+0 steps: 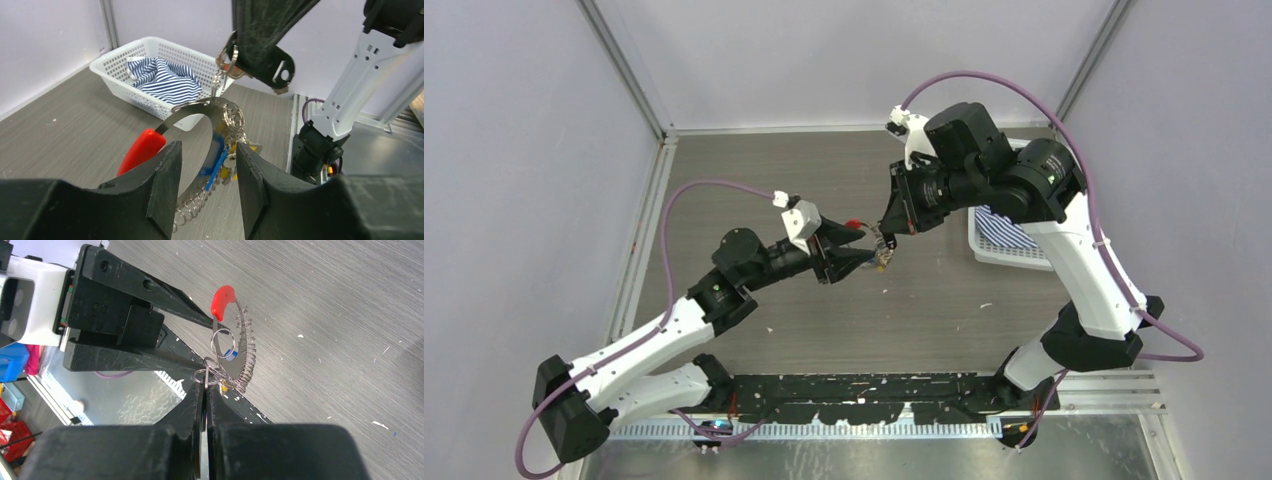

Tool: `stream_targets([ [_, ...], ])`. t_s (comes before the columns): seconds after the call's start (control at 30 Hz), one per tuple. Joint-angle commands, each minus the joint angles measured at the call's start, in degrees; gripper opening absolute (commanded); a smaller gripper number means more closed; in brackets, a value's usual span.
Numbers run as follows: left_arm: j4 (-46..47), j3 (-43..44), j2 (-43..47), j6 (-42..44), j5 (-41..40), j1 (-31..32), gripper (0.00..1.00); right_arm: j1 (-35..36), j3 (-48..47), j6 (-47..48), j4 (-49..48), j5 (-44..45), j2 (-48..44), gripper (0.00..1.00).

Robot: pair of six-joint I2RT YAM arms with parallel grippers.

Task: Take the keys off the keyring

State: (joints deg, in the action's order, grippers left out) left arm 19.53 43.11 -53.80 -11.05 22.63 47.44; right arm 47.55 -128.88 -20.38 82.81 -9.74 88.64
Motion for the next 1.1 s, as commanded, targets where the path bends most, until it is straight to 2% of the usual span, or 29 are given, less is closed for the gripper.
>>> stream_targets([
  [0.0,9.2,-0.5,0.1,-2.8,-5.7,0.2,0.45,0.0,-0.9,-2.1,-4.7,-0.9,-1.3,0.01],
  [0.2,16.1,-2.5,0.4,-6.8,-6.0,0.2,0.47,-0.1,0.4,-4.2,-8.9,-1.6,-2.3,0.01],
  [0.33,18.1,-1.3,-0.9,-8.4,-4.3,0.3,0.41,0.0,-4.3,-6.7,-6.4,3.7,0.6,0.01],
  [0.4,17.1,-0.8,-0.6,-8.0,-5.1,0.7,0.51,-0.1,-5.8,-8.5,-6.4,6.2,1.1,0.01],
  [0.47,12.0,0.5,0.5,-5.9,-6.1,1.2,0.62,0.0,-7.4,-10.6,-6.4,8.0,1.8,0.01],
  [0.57,2.7,3.4,1.5,-0.7,-13.8,3.7,0.66,0.0,-8.1,-14.5,-7.2,11.8,2.5,0.01],
  [0.7,1.3,4.3,0.3,3.1,-23.1,6.4,0.66,-0.1,-9.0,-19.8,-8.5,15.6,3.4,0.01],
  [0.77,2.3,4.8,-1.5,5.9,-27.9,7.9,0.66,-0.1,-9.8,-21.3,-9.3,15.7,3.6,0.01],
  [1.07,14.9,7.0,-9.8,13.3,-35.9,12.0,0.64,-0.1,-9.0,-26.1,-13.5,17.7,3.0,0.01],
])
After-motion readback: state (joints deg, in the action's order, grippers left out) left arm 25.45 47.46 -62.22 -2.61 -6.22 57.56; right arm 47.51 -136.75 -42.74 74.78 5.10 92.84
